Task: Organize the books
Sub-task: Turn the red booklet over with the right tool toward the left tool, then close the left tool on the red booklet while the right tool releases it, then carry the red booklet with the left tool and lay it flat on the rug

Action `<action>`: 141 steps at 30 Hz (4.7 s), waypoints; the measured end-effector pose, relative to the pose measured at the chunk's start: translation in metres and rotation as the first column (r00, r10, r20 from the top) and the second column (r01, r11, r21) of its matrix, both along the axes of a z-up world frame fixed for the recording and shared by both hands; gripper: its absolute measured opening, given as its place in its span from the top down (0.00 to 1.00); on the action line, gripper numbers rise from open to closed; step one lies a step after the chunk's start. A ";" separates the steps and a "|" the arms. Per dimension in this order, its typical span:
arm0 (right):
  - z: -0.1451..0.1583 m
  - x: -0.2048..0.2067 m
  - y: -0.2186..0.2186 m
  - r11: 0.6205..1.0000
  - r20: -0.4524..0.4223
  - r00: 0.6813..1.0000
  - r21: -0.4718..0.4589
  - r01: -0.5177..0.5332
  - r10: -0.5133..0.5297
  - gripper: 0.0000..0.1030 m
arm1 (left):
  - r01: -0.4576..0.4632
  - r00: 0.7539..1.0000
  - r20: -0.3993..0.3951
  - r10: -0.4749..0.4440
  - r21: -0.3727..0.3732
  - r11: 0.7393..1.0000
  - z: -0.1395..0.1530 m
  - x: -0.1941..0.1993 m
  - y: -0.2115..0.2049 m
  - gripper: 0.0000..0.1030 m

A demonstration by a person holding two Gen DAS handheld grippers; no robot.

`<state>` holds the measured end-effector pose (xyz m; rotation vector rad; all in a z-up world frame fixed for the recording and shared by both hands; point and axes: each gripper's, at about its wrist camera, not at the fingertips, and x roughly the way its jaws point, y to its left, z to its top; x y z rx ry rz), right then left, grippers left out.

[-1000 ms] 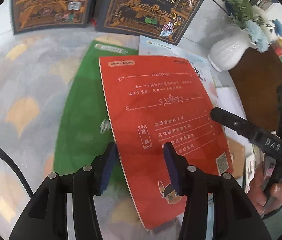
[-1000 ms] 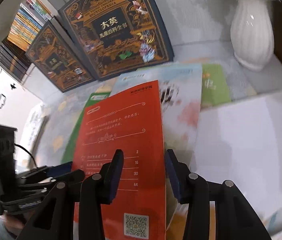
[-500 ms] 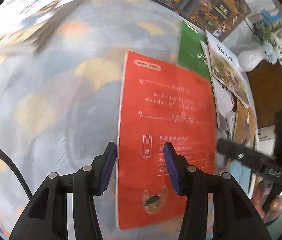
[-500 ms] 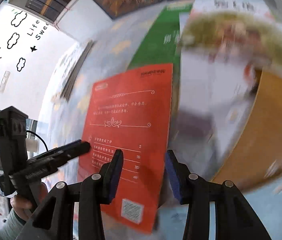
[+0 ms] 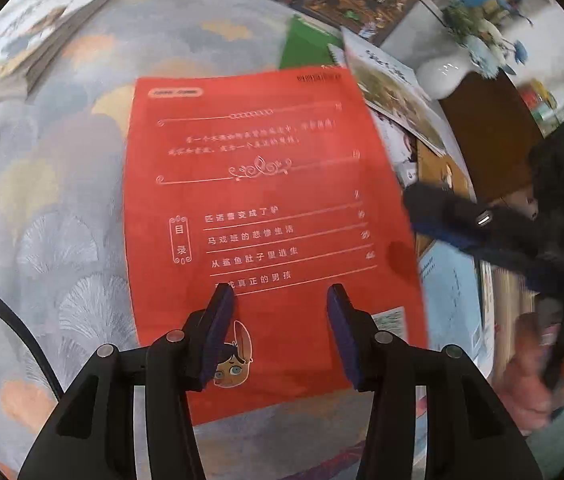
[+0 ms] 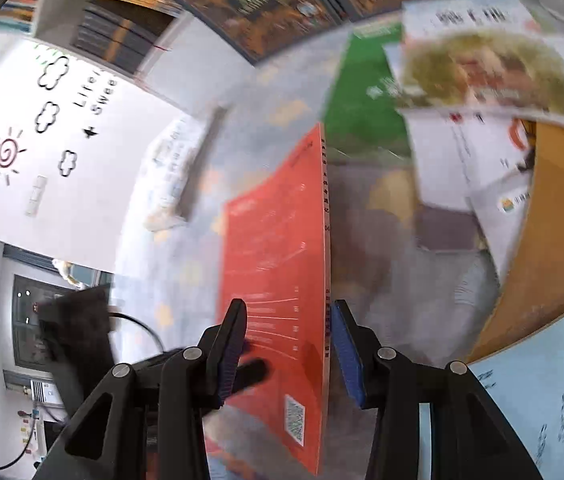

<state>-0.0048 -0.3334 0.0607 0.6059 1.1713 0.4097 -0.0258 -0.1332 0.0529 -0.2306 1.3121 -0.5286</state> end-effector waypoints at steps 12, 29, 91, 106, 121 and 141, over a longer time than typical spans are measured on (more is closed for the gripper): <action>0.090 0.014 0.111 0.977 0.176 0.970 0.108 -0.186 0.166 0.58 | -0.315 0.942 0.080 0.327 -0.137 0.939 0.069 -0.019 0.158 0.57; -0.015 0.002 0.194 0.942 -0.042 0.973 -0.244 -0.231 0.228 0.68 | -0.389 0.921 0.082 0.381 0.123 0.913 0.001 -0.013 0.231 0.54; -0.074 -0.038 0.119 0.869 -0.228 0.972 0.467 0.163 -0.059 0.82 | -0.370 0.922 -0.216 0.322 -0.242 0.897 0.003 0.019 0.209 0.89; 0.060 -0.054 0.171 0.956 0.208 0.949 -0.222 -0.190 0.237 0.80 | -0.063 0.995 0.058 0.077 -0.214 0.975 0.056 0.012 0.179 0.86; 0.054 0.113 0.221 0.960 0.272 0.928 -0.192 -0.205 0.253 0.79 | -0.228 0.955 0.141 0.260 -0.208 0.951 0.057 0.153 0.241 0.86; -0.009 0.200 0.271 0.961 0.130 0.968 -0.202 -0.188 0.216 0.78 | -0.426 0.902 0.023 0.430 -0.099 0.899 -0.010 0.224 0.294 0.74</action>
